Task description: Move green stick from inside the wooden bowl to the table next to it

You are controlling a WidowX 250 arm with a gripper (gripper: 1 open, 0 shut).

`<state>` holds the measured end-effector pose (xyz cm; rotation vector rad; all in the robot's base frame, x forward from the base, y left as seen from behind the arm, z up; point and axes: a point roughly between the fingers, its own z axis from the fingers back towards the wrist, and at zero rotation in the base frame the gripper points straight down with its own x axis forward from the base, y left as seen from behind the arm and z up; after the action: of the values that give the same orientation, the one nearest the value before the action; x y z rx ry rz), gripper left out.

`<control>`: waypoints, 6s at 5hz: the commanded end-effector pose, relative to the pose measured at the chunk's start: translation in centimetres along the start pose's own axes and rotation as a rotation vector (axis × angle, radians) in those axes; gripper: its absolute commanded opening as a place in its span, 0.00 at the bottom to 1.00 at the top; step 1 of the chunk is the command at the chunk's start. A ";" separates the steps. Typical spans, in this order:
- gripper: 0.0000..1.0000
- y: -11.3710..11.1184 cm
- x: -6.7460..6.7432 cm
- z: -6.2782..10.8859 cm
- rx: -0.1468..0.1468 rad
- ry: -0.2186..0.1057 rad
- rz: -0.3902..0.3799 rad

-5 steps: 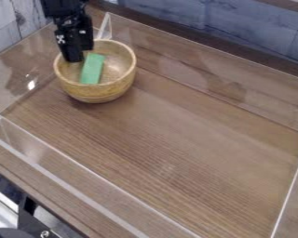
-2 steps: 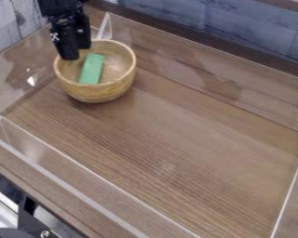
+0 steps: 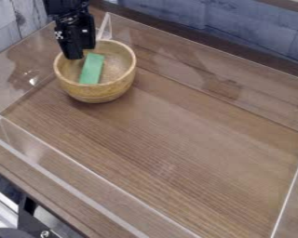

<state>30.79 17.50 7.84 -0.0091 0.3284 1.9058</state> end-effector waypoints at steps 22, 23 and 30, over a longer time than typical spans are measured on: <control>0.00 1.8 -2.4 1.7 -0.056 0.042 -0.106; 0.00 2.0 -2.9 2.9 -0.059 0.048 -0.151; 0.00 4.8 -3.4 3.9 -0.097 0.106 -0.167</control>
<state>28.22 13.46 11.11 -0.1707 0.3692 1.7491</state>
